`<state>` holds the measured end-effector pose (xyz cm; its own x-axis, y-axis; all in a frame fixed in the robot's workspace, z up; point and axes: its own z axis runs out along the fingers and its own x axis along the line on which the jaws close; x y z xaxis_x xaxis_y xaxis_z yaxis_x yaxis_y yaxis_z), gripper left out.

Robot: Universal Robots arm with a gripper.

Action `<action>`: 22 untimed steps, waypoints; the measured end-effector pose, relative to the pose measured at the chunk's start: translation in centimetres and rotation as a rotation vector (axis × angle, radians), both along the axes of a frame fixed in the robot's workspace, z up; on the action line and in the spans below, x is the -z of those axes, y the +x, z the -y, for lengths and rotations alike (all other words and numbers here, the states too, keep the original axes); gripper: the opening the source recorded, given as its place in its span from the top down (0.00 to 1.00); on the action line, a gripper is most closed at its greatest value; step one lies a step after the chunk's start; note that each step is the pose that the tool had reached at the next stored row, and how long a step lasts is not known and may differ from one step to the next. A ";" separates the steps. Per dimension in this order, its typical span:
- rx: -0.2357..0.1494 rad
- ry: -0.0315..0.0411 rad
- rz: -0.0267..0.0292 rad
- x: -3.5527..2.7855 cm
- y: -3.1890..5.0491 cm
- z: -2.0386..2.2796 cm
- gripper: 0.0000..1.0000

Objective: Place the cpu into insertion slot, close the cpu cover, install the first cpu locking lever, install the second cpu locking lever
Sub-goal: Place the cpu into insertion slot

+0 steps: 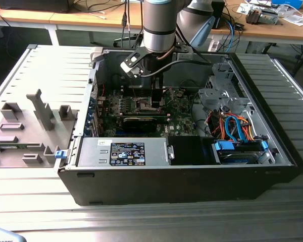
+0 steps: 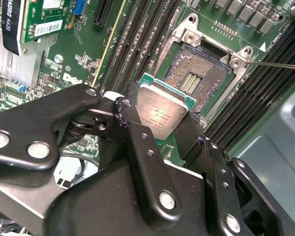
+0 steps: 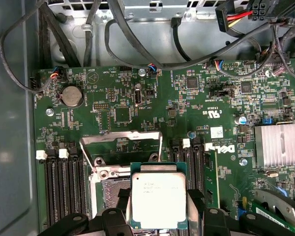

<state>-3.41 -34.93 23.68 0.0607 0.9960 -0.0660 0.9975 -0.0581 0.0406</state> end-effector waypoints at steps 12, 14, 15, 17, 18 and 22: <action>0.000 -0.0003 0.0000 0.72 -0.05 0.00 0.46; 0.000 -0.0003 0.0001 0.75 -0.05 0.00 0.46; 0.000 -0.0003 0.0000 0.76 -0.05 0.00 0.46; 0.000 -0.0003 0.0000 0.79 -0.05 0.00 0.46; 0.000 -0.0003 0.0000 0.81 -0.05 0.00 0.46; 0.000 -0.0002 0.0000 0.88 -0.06 0.00 0.46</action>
<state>-3.47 -34.93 22.80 0.0607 0.9960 -0.0662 0.9975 -0.0581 0.0406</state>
